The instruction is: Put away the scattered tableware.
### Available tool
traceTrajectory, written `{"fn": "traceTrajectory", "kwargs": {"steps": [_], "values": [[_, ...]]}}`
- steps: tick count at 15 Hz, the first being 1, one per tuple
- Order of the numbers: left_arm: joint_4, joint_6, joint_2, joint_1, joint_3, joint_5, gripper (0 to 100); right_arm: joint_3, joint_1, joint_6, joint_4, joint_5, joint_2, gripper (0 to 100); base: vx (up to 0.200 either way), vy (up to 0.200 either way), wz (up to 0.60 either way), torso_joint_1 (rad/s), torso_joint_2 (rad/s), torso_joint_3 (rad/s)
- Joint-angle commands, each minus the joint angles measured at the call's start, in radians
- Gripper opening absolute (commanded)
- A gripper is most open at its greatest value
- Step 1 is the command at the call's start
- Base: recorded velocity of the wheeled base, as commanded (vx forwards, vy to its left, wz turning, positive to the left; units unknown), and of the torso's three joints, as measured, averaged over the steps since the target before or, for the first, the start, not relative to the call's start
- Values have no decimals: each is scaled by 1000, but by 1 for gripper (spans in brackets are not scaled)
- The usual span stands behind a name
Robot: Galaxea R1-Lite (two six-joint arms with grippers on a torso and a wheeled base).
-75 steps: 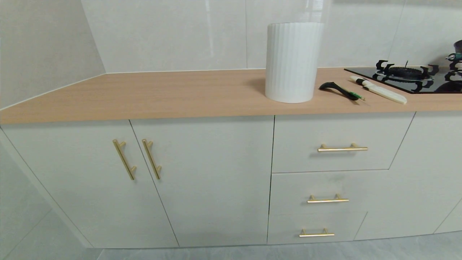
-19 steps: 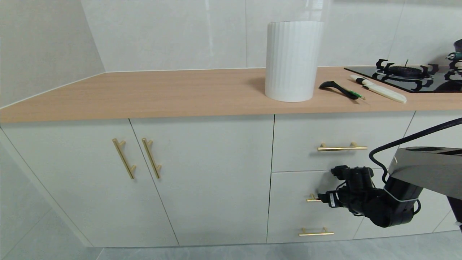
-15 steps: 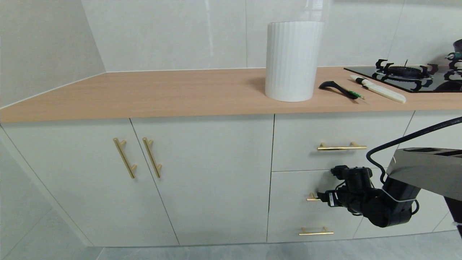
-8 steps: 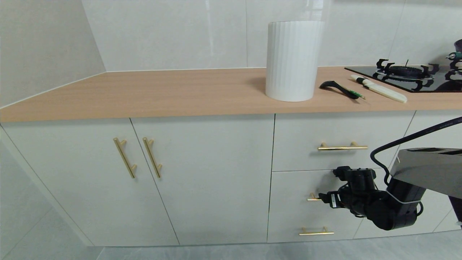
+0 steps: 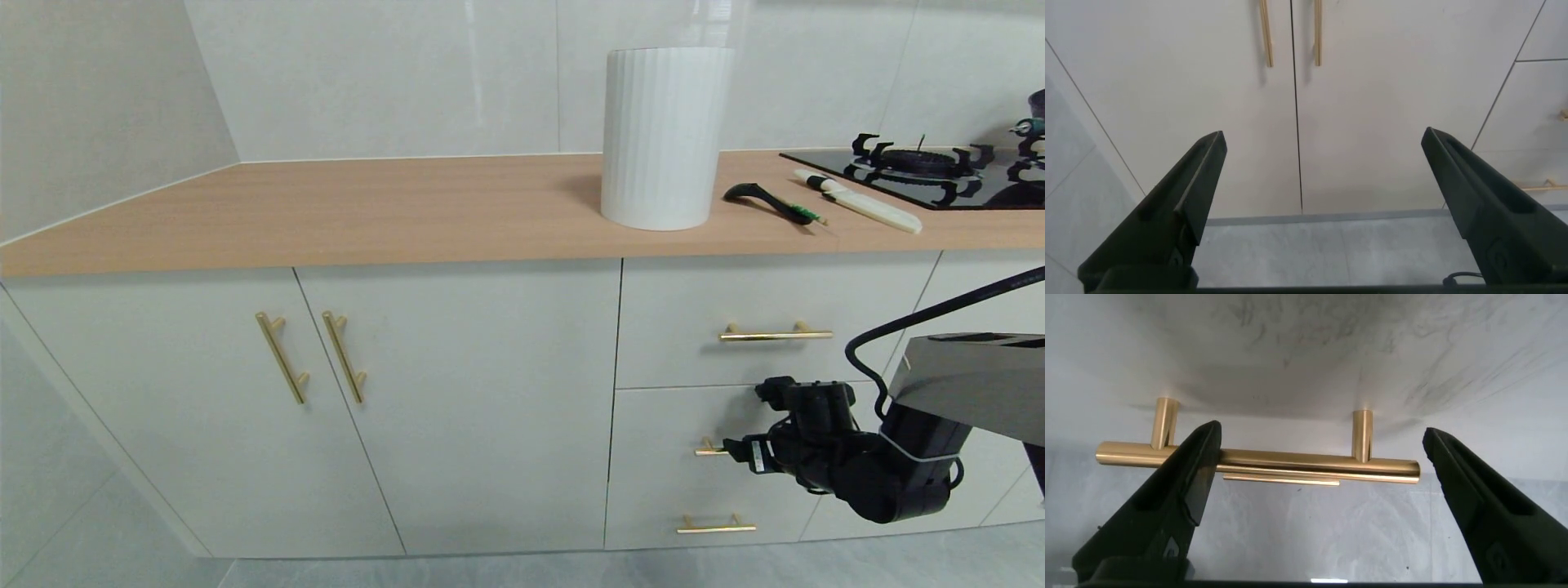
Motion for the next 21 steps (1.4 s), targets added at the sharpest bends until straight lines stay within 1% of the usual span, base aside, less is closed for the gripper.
{"fn": "traceTrajectory", "kwargs": {"steps": [1, 15, 21], "values": [[0, 1, 0, 0, 0, 0, 100, 8, 1, -4, 7, 2, 4, 100, 0, 0, 0, 0, 0, 0], [0, 0, 0, 0, 0, 0, 100, 48, 9, -24, 13, 5, 17, 100, 0, 0, 0, 0, 0, 0], [0, 0, 0, 0, 0, 0, 100, 48, 9, -36, 61, 5, 24, 100, 0, 0, 0, 0, 0, 0]]}}
